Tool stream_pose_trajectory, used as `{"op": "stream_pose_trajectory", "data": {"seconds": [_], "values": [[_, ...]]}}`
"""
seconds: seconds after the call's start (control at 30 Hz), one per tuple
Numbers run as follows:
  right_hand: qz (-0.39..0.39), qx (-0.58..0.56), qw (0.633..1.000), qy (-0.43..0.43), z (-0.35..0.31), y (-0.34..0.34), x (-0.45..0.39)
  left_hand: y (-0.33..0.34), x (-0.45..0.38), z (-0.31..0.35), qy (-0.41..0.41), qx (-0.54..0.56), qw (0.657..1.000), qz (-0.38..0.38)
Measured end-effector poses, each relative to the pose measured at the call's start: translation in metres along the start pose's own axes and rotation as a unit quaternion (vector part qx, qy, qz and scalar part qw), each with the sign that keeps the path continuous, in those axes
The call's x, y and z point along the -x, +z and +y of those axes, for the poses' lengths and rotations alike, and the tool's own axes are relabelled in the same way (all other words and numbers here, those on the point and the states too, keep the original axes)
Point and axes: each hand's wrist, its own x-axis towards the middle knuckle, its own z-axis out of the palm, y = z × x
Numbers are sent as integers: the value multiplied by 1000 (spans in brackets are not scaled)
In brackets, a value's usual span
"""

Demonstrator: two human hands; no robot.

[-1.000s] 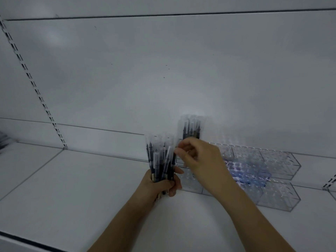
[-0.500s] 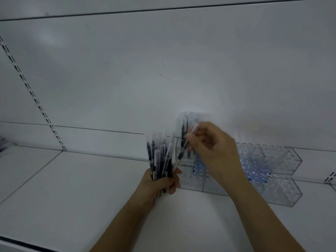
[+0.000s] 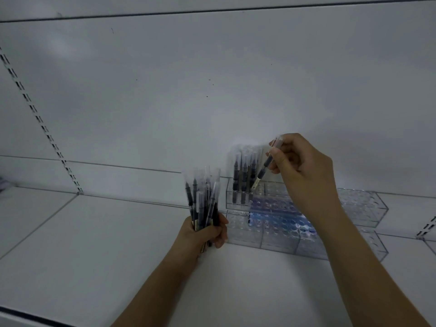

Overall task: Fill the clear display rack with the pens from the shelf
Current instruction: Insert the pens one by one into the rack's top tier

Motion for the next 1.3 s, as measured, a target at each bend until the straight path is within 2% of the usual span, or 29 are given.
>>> {"op": "stream_pose_trajectory", "data": {"seconds": [0.17,0.43,0.6,0.73,0.8,0.93,1.13,1.3], "values": [[-39,29,999,0,2,0,-6,1,1,1,4,-4,1000,-4],[-132,215,967,-21,5,13,-12,1,1,3,6,-1,1000,-9],[-131,266,955,-16,4,15,-9,0,1,2,6,-6,1000,-14],[-23,222,975,-9,-3,10,7,1,2,3,2,13,1000,-24],[-52,161,986,8,-7,18,20,1,2,3,-1,28,999,-28],[-178,59,980,69,3,44,37,2,3,5,-11,38,998,-44],[-191,-75,970,131,5,49,40,5,6,7,-20,11,997,-70],[-196,-138,954,181,7,46,42,6,7,6,-37,17,995,-87]]}}
